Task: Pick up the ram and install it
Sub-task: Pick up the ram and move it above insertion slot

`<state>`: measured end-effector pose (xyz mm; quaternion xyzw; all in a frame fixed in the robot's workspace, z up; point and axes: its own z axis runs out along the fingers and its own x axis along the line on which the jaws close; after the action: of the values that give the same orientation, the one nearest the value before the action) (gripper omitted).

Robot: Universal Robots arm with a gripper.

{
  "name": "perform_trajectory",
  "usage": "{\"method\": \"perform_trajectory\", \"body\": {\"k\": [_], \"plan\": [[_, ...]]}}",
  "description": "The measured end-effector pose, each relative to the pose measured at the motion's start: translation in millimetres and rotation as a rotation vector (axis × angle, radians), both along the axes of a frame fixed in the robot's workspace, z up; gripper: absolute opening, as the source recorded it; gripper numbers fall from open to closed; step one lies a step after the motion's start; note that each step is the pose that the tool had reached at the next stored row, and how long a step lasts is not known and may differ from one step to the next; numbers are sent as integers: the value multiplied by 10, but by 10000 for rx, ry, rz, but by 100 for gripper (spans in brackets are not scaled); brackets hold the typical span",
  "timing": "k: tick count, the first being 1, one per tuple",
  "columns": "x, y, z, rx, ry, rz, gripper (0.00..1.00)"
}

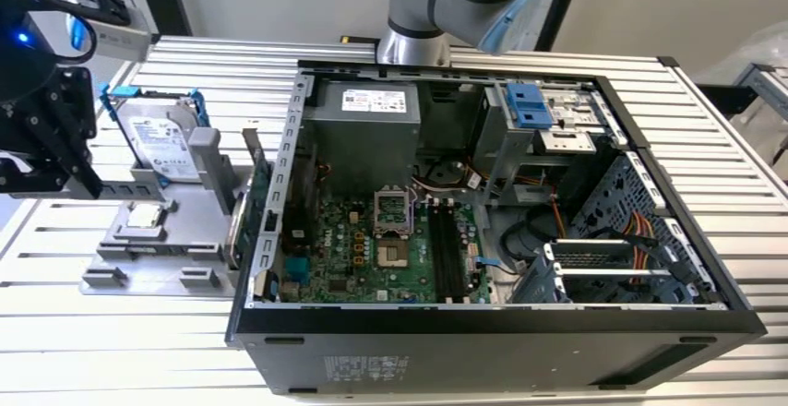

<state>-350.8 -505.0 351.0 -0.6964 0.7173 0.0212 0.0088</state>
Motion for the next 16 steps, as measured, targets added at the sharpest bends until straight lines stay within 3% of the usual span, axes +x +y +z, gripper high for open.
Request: {"method": "perform_trajectory", "body": {"k": [16], "plan": [[-1,0,138,2,26,-1,0]]}}
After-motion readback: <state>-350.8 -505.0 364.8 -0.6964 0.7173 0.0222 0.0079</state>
